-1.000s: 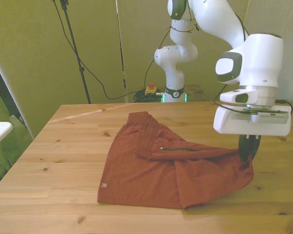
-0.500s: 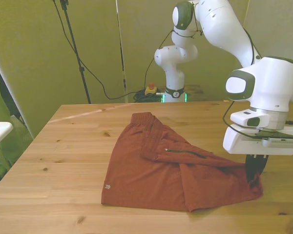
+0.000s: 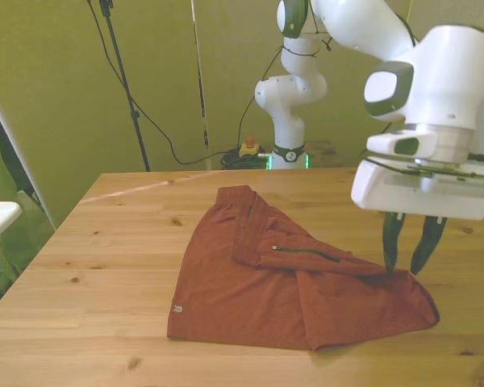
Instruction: Unfold the shorts
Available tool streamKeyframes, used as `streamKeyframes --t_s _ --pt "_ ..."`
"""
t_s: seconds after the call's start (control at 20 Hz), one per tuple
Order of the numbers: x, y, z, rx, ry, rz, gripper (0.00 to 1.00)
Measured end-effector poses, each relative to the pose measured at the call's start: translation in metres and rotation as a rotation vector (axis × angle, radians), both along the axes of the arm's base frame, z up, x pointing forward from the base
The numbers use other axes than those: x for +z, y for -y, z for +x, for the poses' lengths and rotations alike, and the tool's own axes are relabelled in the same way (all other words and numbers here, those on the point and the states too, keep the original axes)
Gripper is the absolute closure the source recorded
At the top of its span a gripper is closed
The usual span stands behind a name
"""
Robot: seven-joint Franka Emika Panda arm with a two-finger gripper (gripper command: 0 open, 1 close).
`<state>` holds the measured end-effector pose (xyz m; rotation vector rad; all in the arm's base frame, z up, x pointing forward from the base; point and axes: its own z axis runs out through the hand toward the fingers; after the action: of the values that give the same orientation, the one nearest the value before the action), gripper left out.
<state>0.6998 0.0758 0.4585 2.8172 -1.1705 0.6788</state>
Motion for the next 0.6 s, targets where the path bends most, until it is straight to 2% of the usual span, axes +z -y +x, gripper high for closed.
streamKeyframes --t_s 0.15,0.3,0.45,0.6 --pt "0.033 0.052 -0.029 -0.01 -0.022 -0.012 0.0" --pt "0.049 0.114 -0.065 -0.011 -0.07 -0.012 0.0" --pt "0.047 0.176 -0.09 0.025 -0.127 0.016 0.0" --pt "0.026 0.227 -0.104 0.087 -0.191 0.052 0.0"
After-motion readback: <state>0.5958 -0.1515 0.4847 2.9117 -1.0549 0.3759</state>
